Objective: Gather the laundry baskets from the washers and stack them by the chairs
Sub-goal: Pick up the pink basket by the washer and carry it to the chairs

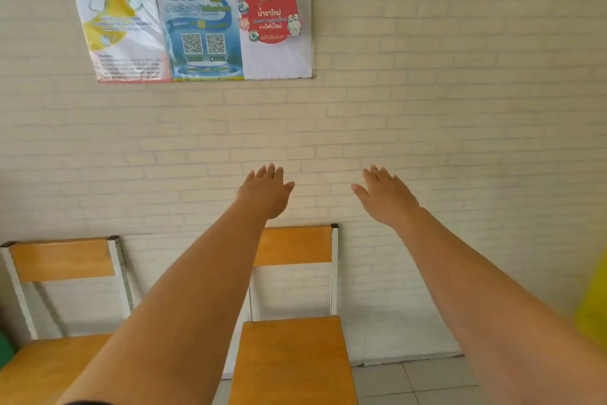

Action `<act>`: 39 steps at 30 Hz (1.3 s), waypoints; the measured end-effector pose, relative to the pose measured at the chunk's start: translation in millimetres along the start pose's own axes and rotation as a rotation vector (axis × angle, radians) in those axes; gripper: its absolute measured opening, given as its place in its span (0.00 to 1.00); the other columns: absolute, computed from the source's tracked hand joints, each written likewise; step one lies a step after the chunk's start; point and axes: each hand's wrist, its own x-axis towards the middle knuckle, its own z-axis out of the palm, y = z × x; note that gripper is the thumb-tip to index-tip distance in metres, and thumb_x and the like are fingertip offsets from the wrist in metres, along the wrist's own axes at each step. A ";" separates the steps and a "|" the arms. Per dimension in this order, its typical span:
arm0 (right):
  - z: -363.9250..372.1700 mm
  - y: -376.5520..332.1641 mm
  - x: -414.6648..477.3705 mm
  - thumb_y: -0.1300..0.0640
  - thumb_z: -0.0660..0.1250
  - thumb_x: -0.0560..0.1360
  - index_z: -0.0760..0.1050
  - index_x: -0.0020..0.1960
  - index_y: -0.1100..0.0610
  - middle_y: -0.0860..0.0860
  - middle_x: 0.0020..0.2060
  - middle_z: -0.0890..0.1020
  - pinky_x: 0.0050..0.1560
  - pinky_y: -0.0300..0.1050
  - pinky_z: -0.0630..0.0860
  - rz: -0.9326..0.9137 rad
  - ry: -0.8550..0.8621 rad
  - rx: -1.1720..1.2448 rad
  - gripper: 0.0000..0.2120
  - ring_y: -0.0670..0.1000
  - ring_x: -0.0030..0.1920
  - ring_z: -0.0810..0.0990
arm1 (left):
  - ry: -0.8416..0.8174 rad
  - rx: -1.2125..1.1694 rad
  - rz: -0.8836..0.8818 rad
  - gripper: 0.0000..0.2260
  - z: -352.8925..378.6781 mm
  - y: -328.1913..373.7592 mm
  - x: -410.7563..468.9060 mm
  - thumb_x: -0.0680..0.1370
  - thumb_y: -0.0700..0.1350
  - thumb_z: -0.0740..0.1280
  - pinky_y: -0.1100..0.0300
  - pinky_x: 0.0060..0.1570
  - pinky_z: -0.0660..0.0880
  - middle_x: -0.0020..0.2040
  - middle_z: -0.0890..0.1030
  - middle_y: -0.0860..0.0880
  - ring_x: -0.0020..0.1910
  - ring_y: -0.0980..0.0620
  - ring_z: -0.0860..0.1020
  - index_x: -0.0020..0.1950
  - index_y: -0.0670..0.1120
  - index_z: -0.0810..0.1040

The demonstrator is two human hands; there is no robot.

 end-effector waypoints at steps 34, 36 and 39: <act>106.7 378.5 -355.3 0.49 0.55 0.81 0.70 0.59 0.64 0.61 0.56 0.76 0.55 0.52 0.71 0.944 -0.081 0.143 0.19 0.60 0.56 0.75 | -0.463 -0.227 0.727 0.26 251.6 451.1 -74.0 0.83 0.56 0.49 0.49 0.74 0.56 0.78 0.57 0.42 0.76 0.43 0.58 0.78 0.44 0.56; 107.8 398.4 -372.9 0.49 0.55 0.81 0.70 0.58 0.63 0.59 0.55 0.76 0.55 0.52 0.72 0.983 -0.055 0.171 0.17 0.59 0.55 0.76 | -0.490 -0.237 0.756 0.26 261.3 483.1 -80.0 0.83 0.56 0.49 0.49 0.73 0.57 0.78 0.58 0.42 0.76 0.43 0.59 0.78 0.44 0.56; 111.2 430.6 -393.7 0.49 0.55 0.81 0.71 0.57 0.61 0.58 0.55 0.77 0.56 0.54 0.74 1.048 -0.041 0.205 0.16 0.59 0.54 0.76 | -0.525 -0.250 0.805 0.26 278.0 529.4 -83.2 0.83 0.55 0.50 0.49 0.72 0.58 0.77 0.59 0.42 0.76 0.43 0.59 0.77 0.44 0.57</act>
